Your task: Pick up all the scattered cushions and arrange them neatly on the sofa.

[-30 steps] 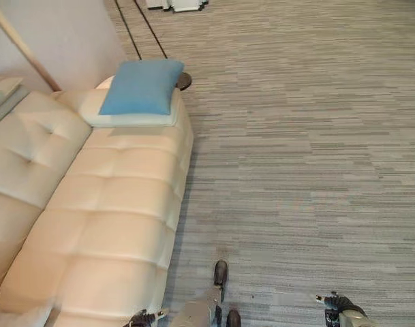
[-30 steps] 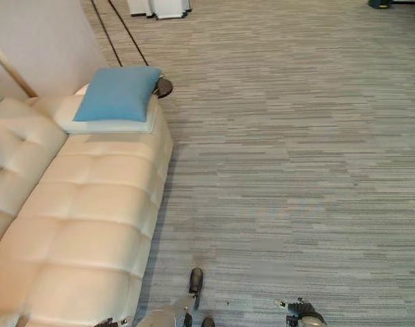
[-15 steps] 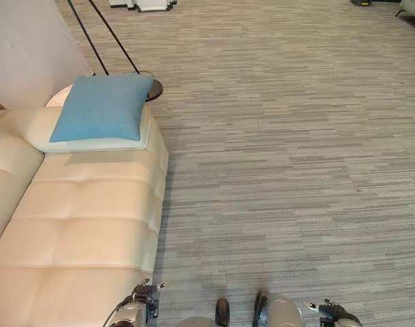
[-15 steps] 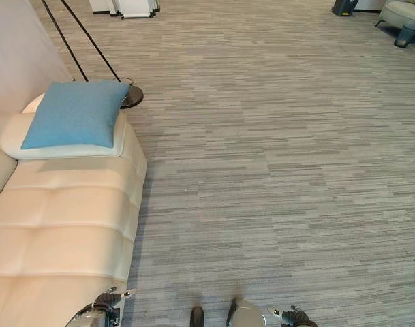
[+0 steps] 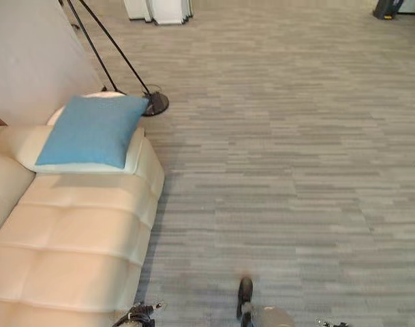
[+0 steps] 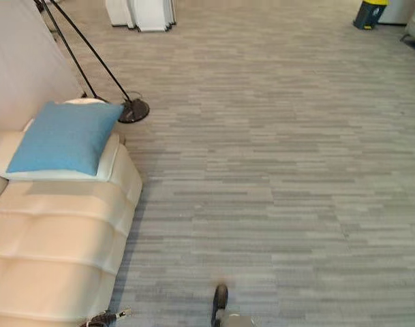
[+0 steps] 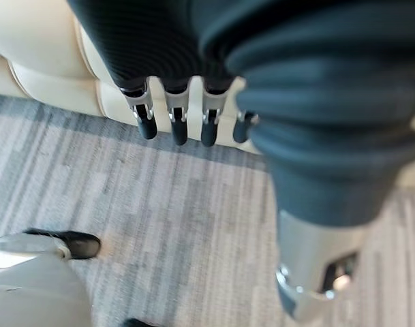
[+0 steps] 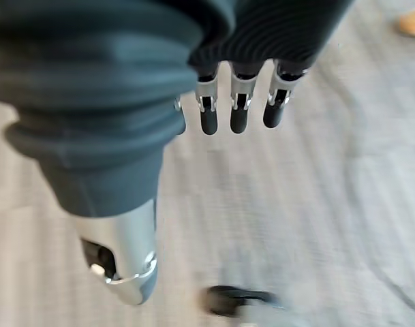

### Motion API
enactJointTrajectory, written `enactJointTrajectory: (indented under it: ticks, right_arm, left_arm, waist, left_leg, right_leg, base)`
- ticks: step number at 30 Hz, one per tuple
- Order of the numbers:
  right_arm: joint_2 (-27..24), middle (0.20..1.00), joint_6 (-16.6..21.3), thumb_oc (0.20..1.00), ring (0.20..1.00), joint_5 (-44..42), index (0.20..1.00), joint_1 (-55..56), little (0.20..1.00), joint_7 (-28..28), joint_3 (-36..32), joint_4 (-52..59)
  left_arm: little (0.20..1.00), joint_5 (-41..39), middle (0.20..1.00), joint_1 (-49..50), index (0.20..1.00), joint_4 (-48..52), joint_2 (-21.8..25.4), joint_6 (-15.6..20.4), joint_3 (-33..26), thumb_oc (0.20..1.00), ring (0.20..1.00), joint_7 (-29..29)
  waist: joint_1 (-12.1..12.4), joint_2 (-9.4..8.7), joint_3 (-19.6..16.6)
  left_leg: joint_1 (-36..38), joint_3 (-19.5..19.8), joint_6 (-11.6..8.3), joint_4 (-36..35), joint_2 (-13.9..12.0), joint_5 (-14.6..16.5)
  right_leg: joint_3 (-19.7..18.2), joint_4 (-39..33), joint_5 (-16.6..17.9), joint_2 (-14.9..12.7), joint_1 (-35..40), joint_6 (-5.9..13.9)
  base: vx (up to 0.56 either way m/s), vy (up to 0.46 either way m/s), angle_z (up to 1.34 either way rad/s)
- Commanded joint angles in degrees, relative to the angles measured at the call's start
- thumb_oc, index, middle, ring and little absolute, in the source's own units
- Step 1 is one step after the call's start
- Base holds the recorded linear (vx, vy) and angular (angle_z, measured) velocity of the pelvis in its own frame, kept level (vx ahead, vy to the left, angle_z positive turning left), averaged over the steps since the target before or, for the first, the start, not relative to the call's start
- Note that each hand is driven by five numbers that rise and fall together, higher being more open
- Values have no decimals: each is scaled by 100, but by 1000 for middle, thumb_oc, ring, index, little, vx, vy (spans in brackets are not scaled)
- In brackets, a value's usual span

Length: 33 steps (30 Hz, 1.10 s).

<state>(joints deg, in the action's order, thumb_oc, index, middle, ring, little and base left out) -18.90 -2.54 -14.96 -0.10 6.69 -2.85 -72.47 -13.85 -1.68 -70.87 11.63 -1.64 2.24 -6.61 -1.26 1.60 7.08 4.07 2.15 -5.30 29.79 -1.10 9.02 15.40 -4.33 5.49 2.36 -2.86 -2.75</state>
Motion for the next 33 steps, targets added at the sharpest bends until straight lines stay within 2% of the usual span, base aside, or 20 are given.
enactJointTrajectory:
  ticks: [1,3,4,7,9,10,14,15,16,18,19,20,21,22,24,25,26,28,30,33]
  right_arm:
    - [-151,1000,11,1000,1000,-174,1000,-54,1000,-3,125,-72]
    - [-186,1000,-35,1000,1000,-200,1000,-81,1000,9,128,-59]
    - [-198,1000,-32,1000,1000,-187,1000,-89,1000,34,149,-41]
    - [-214,1000,-59,1000,1000,-146,1000,-137,1000,22,203,-37]
    - [-235,1000,-48,1000,1000,-72,1000,-116,1000,60,251,-52]
    - [-259,1000,-17,1000,1000,-52,1000,-119,1000,105,260,-60]
    - [-245,1000,-27,1000,1000,-65,1000,-167,1000,109,254,-73]
    - [-194,1000,-48,1000,1000,-32,1000,-161,1000,66,253,-66]
    - [-131,1000,-29,1000,1000,-14,1000,-186,1000,63,281,-70]
    - [-44,1000,-14,1000,1000,32,1000,-176,1000,-35,308,-28]
    - [-16,1000,-20,1000,1000,41,1000,-212,1000,-43,348,12]
    - [11,1000,-21,1000,1000,28,1000,-235,1000,-53,366,51]
    - [10,1000,-28,1000,1000,31,1000,-252,1000,-45,383,70]
    - [39,1000,-43,1000,1000,36,1000,-236,1000,-26,396,59]
    - [57,1000,-46,1000,1000,17,1000,-203,1000,-37,407,20]
    - [54,1000,-63,1000,1000,8,1000,-215,1000,-31,413,-39]
    - [52,1000,-63,1000,1000,8,1000,-216,1000,-31,413,-39]
    - [65,1000,-71,1000,1000,-10,1000,-226,1000,-20,422,-83]
    - [36,1000,-97,1000,1000,20,1000,-202,1000,-14,404,-133]
    - [25,1000,-104,1000,1000,54,1000,-126,1000,-45,412,-188]
  left_arm:
    - [1000,-8,1000,-129,1000,79,260,39,218,1000,1000,23]
    - [1000,-59,1000,-135,1000,100,277,24,239,1000,1000,0]
    - [1000,-80,1000,-122,1000,122,273,20,248,1000,1000,-16]
    - [1000,-103,1000,-27,1000,172,270,20,221,1000,1000,-15]
    - [1000,-95,1000,74,1000,148,254,15,191,1000,1000,-42]
    - [1000,-100,1000,96,1000,97,223,-2,184,1000,1000,-70]
    - [1000,-140,1000,128,1000,48,226,-18,116,1000,1000,-79]
    - [1000,-173,1000,222,1000,-7,246,-29,27,1000,1000,-80]
    - [1000,-199,1000,228,1000,-73,271,-27,-4,1000,1000,-90]
    - [1000,-215,1000,250,1000,-96,345,-25,-69,1000,1000,-83]
    - [1000,-266,1000,223,1000,-40,399,-43,-89,1000,1000,-89]
    - [1000,-309,1000,187,1000,-70,399,-47,-104,1000,1000,-105]
    - [1000,-366,1000,165,1000,-41,424,-52,-118,1000,1000,-121]
    - [1000,-409,1000,124,1000,7,435,-50,-107,1000,1000,-121]
    - [1000,-423,1000,56,1000,7,429,-22,-84,1000,1000,-115]
    - [1000,-404,1000,-25,1000,-7,409,3,-45,1000,1000,-97]
    - [1000,-404,1000,-27,1000,-7,408,3,-45,1000,1000,-97]
    - [1000,-350,1000,-64,1000,-21,399,27,-3,1000,1000,-88]
    - [1000,-280,1000,-110,1000,-55,432,52,-29,1000,1000,-37]
    - [1000,-190,1000,-2,1000,-151,391,46,-50,1000,1000,1]
  waist:
    - [31,-6,235]
    - [72,-75,308]
    - [121,-141,367]
    - [230,-259,365]
    - [288,-203,286]
    - [256,-82,265]
    - [289,-86,237]
    - [323,-124,101]
    - [370,-228,-52]
    - [471,-440,-135]
    - [493,-510,2]
    - [470,-487,91]
    - [443,-461,205]
    - [418,-344,316]
    - [418,-195,390]
    - [433,-96,442]
    - [432,-83,444]
    - [383,-117,480]
    - [399,-188,451]
    - [422,-276,296]
  left_leg:
    - [-203,-259,87,148,170,-1525]
    - [-562,-364,231,524,157,-1369]
    - [-937,-411,345,352,251,-1006]
    - [-1440,-588,495,-607,431,-632]
    - [-1387,-289,436,-2605,437,-1186]
    - [-1690,-82,216,-3479,468,-1396]
    - [-1674,-236,171,-3479,434,-1513]
    - [-1505,-297,283,-3479,410,-1665]
    - [-1424,-324,394,-3479,483,-1747]
    - [-1128,-409,698,-3479,674,-1433]
    - [-918,-486,896,-3405,792,-1157]
    - [-746,-486,985,-3427,825,-1086]
    - [-570,-462,1080,-3447,868,-1048]
    - [-332,-332,1159,-3479,835,-921]
    - [-92,-155,1143,-3479,754,-860]
    - [125,-26,1069,-3472,685,-754]
    - [127,-24,1067,-3473,672,-755]
    - [261,228,972,-3366,692,-623]
    - [361,437,872,-3250,737,-458]
    - [372,712,816,-2697,773,-228]
  right_leg:
    - [-502,432,-659,-71,84,397]
    - [-587,457,-812,-80,254,300]
    - [-604,453,-843,-143,358,307]
    - [-639,272,-846,-246,648,428]
    - [-683,262,-1007,-171,876,448]
    - [-678,277,-1196,-53,1189,437]
    - [-831,275,-1328,-44,1490,450]
    - [-907,270,-1483,-121,1747,520]
    - [-893,555,-1502,-306,1701,636]
    - [-921,2075,-637,-647,1260,994]
    - [-923,3538,252,-864,597,1190]
    - [-850,4090,580,-1002,305,1190]
    - [-807,4590,709,-1169,58,1148]
    - [-829,5034,241,-1129,-476,948]
    - [-812,4496,-407,-912,-918,767]
    - [-804,3290,-614,-722,-1047,725]
    - [-796,3257,-596,-708,-1030,721]
    - [-1395,1708,-434,-263,-961,851]
    - [-1807,668,-191,-171,-862,1003]
    - [-1812,560,-118,-225,-579,931]
  base:
    - [342,-227,8]
    - [266,-166,-24]
    - [269,-151,-25]
    - [354,-60,-10]
    - [634,18,-51]
    - [553,35,-42]
    - [479,88,-17]
    - [837,248,-59]
    - [1294,397,-52]
    - [946,357,-31]
    - [576,321,-14]
    - [530,344,15]
    - [502,289,16]
    - [496,217,42]
    - [502,70,52]
    - [365,-23,73]
    - [356,-66,74]
    - [327,-131,64]
    - [391,-150,70]
    - [438,-174,143]
